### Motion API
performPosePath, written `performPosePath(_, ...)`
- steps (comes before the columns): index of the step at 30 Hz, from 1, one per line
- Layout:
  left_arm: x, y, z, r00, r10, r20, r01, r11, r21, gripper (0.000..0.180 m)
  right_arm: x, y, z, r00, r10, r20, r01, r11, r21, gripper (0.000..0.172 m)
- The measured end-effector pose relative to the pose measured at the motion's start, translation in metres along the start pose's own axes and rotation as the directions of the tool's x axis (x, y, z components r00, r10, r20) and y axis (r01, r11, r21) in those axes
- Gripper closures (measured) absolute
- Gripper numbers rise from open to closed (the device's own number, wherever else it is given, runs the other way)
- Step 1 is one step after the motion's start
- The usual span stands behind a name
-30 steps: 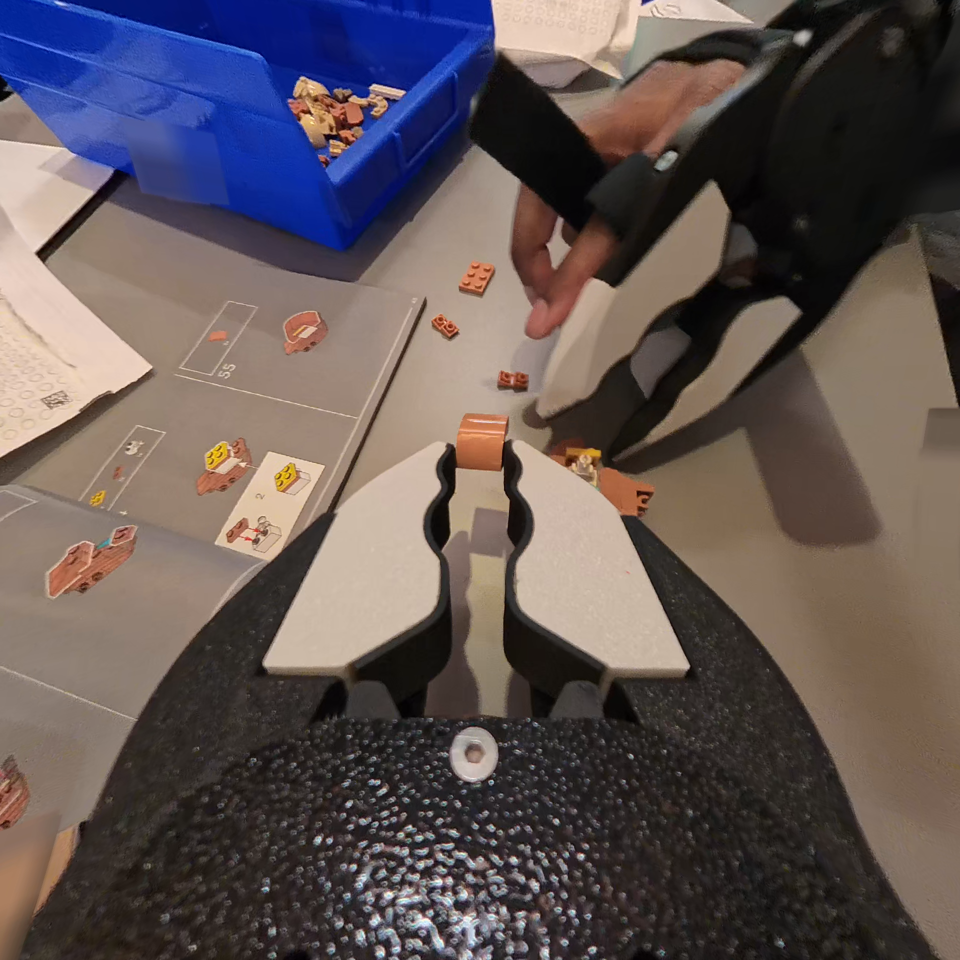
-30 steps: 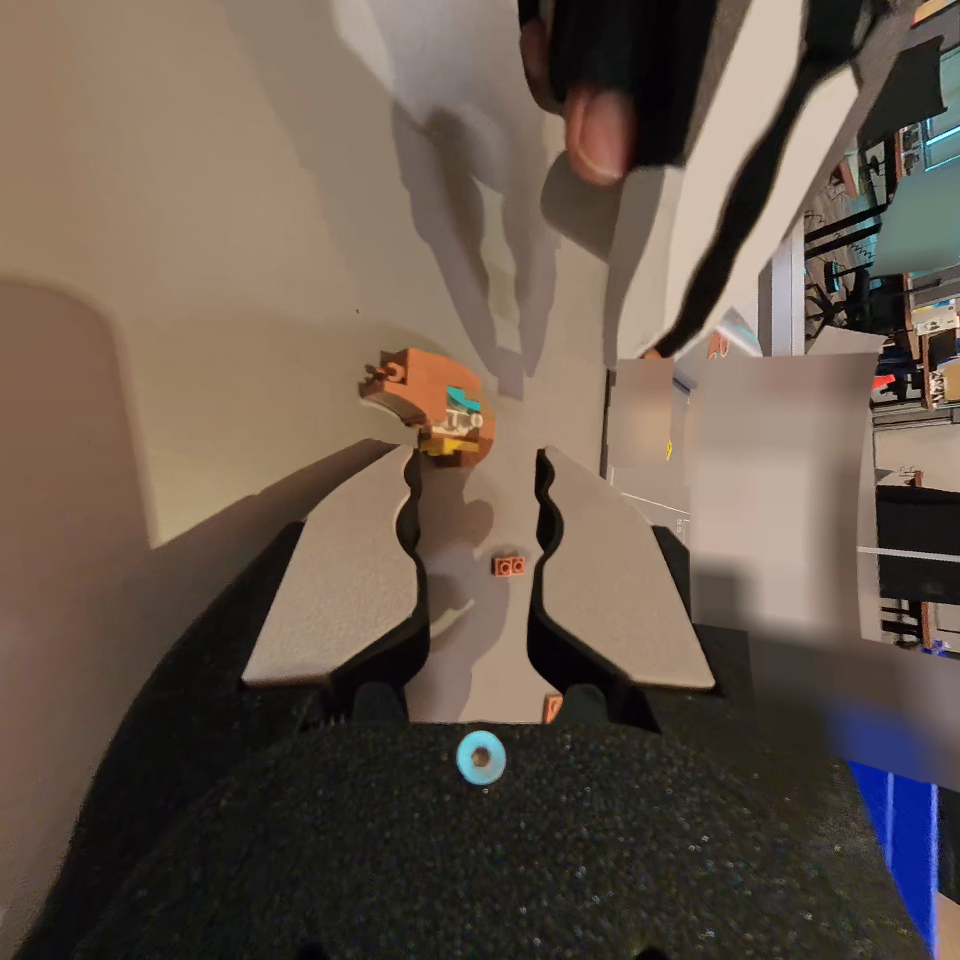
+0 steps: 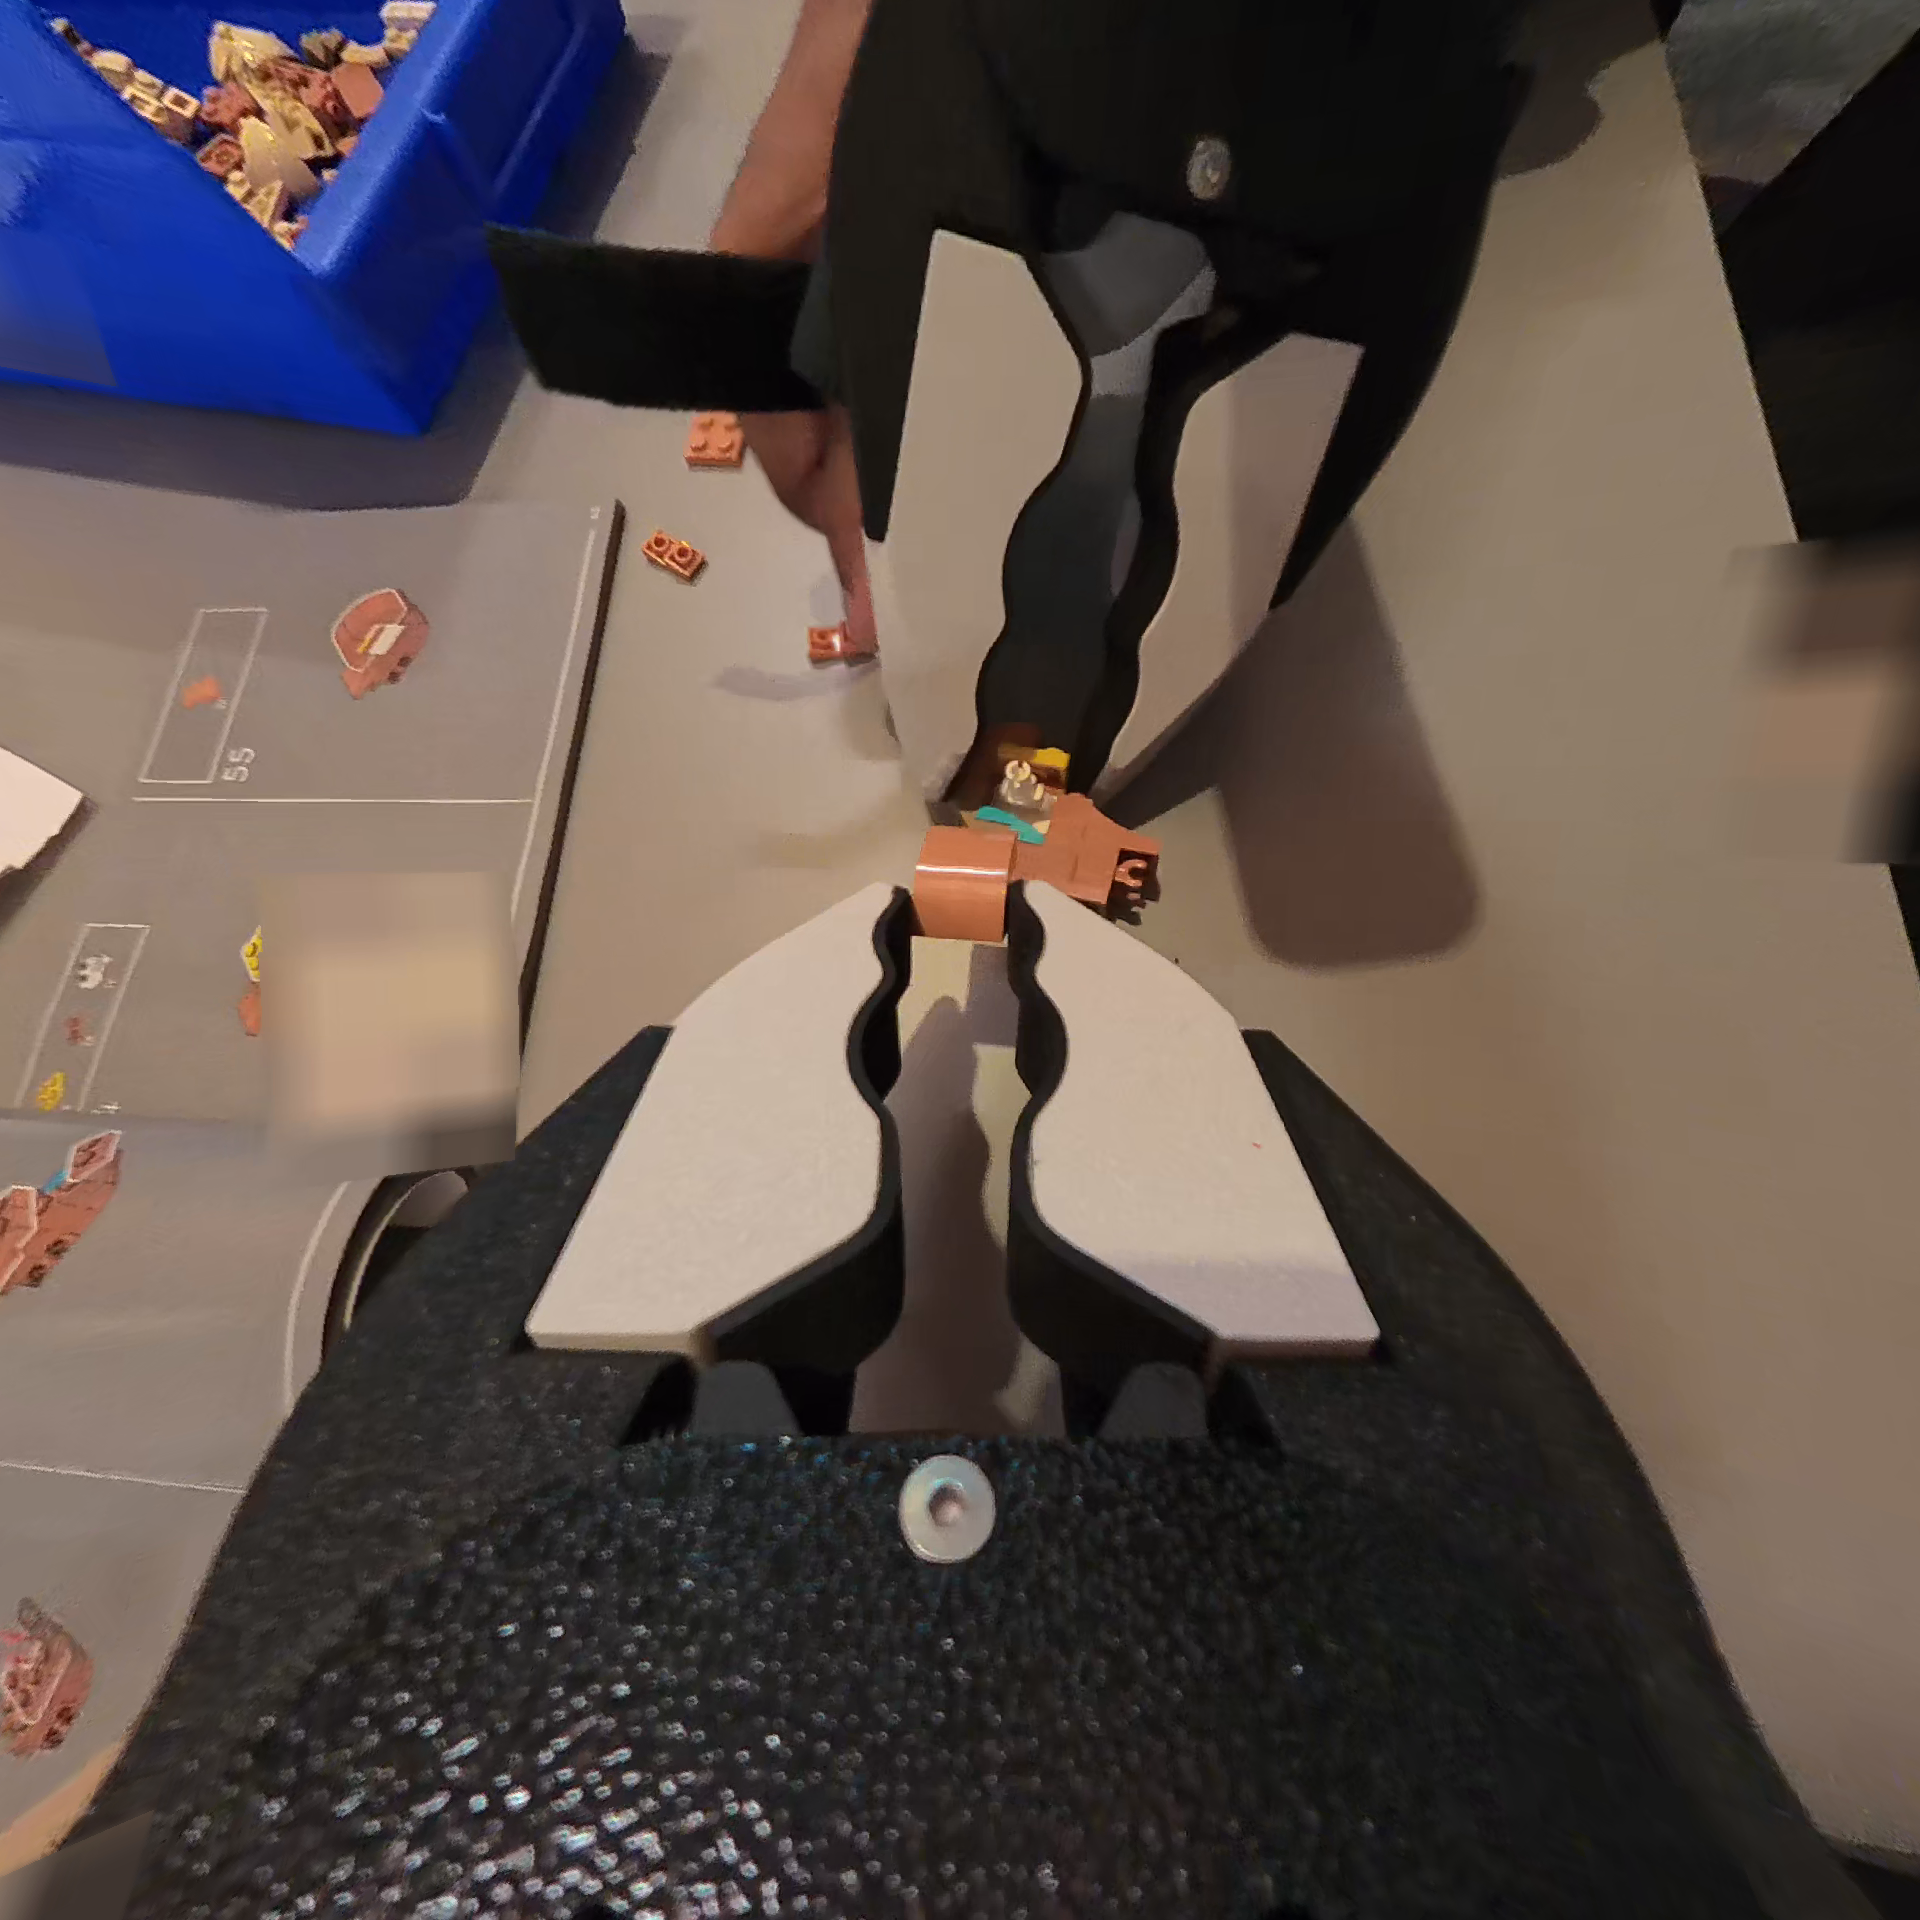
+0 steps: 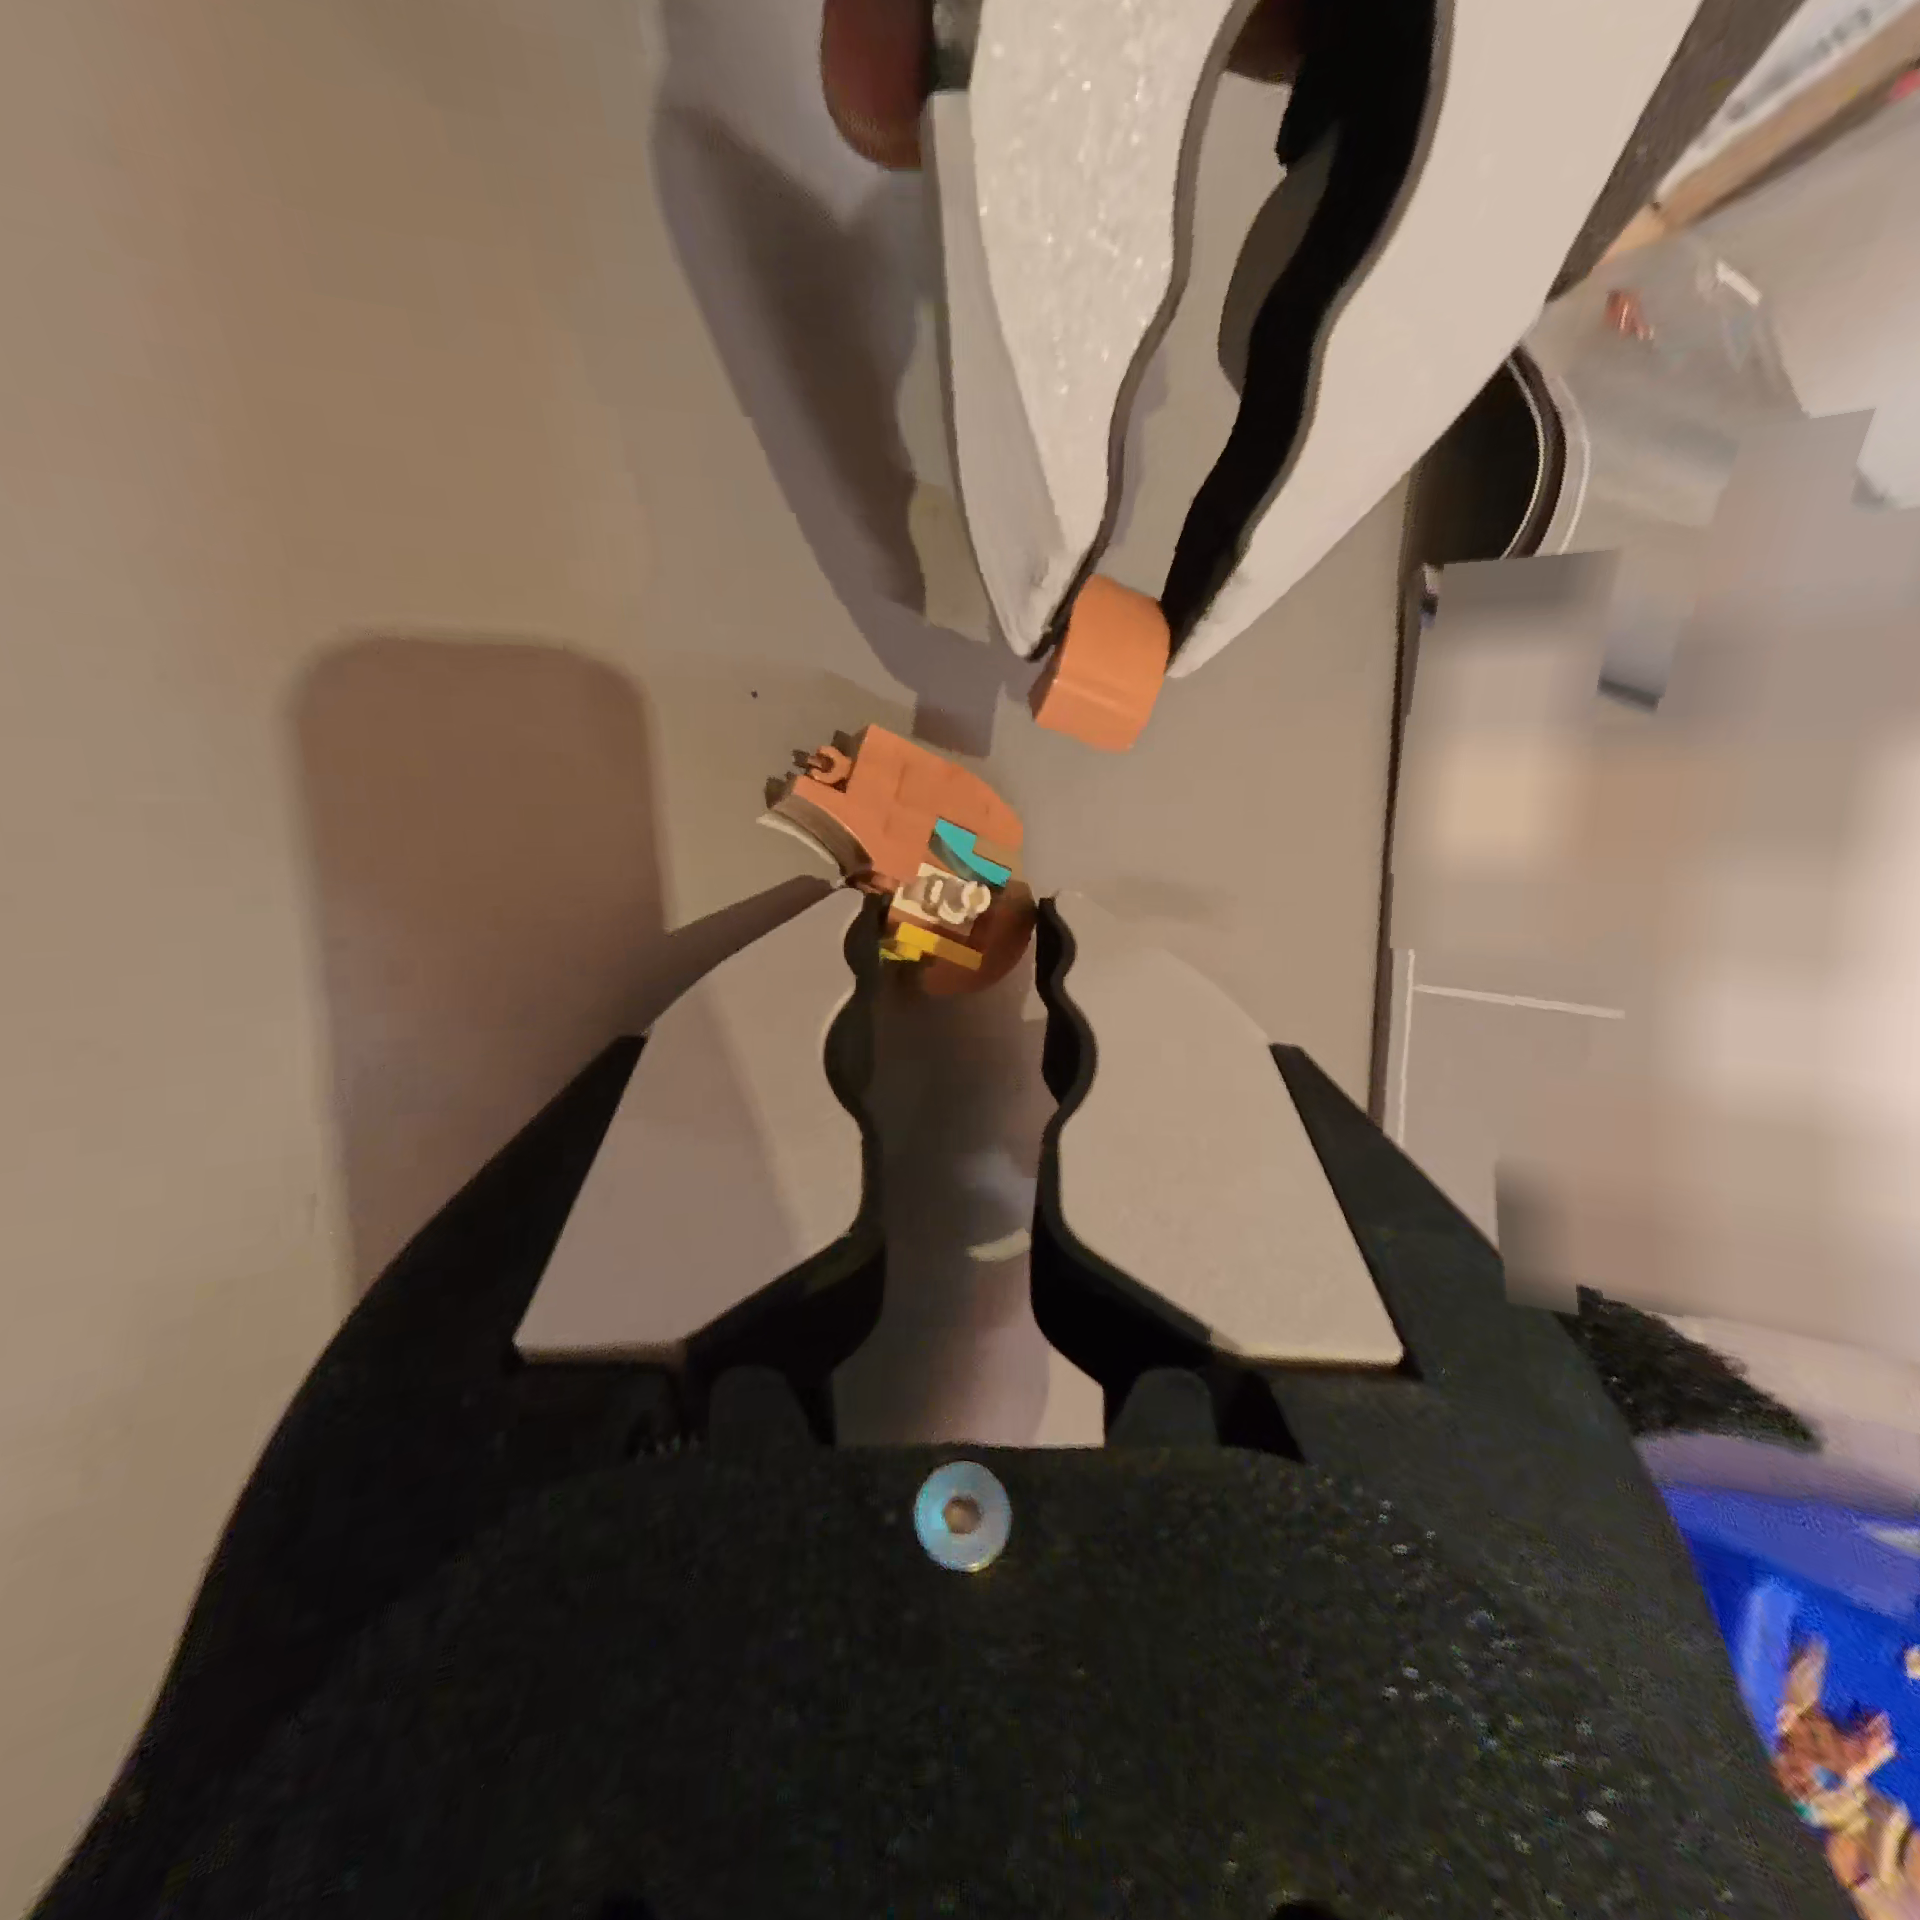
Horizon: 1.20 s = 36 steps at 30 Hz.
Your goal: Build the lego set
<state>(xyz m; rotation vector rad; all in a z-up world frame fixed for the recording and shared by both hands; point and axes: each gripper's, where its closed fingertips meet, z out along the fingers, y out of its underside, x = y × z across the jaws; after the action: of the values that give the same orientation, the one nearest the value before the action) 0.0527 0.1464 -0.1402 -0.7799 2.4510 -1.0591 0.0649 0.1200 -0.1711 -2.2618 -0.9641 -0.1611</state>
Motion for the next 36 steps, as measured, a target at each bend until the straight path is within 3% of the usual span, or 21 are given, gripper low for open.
performPosePath(5, 0.002, -0.005, 0.005, 1.0, 0.007, 0.008, -0.007, 1.0, 0.015, 0.164, -0.007, 0.005, -0.013, 0.984, 0.177, 0.022, -0.176, 0.983, -0.044, 0.143)
performPosePath(10, 0.019, -0.026, 0.012, 0.991, 0.128, 0.047, -0.132, 0.987, 0.091, 0.164, -0.014, 0.009, -0.031, 0.933, 0.333, 0.138, -0.326, 0.943, -0.074, 0.143)
performPosePath(15, 0.035, -0.04, 0.024, 0.957, 0.258, 0.136, -0.272, 0.957, 0.102, 0.164, -0.015, 0.018, -0.033, 0.879, 0.423, 0.219, -0.4, 0.905, -0.145, 0.143)
performPosePath(19, 0.038, -0.043, 0.028, 0.939, 0.284, 0.194, -0.305, 0.948, 0.092, 0.164, -0.013, 0.02, -0.03, 0.852, 0.462, 0.247, -0.42, 0.884, -0.205, 0.143)
performPosePath(24, 0.036, -0.025, 0.035, 0.938, 0.29, 0.191, -0.295, 0.956, -0.003, 0.164, -0.011, 0.017, -0.029, 0.862, 0.443, 0.246, -0.38, 0.887, -0.264, 0.143)
performPosePath(29, 0.032, -0.014, 0.038, 0.937, 0.29, 0.192, -0.284, 0.957, -0.061, 0.164, -0.015, 0.011, -0.029, 0.872, 0.4, 0.282, -0.344, 0.911, -0.228, 0.142)
performPosePath(32, 0.028, -0.003, 0.04, 0.941, 0.282, 0.185, -0.266, 0.958, -0.105, 0.164, -0.021, 0.016, -0.029, 0.918, 0.265, 0.294, -0.219, 0.959, -0.178, 0.133)
performPosePath(36, 0.027, -0.003, 0.039, 0.952, 0.252, 0.174, -0.24, 0.967, -0.084, 0.164, -0.009, 0.026, -0.026, 0.981, 0.078, 0.178, -0.063, 0.994, -0.088, 0.132)
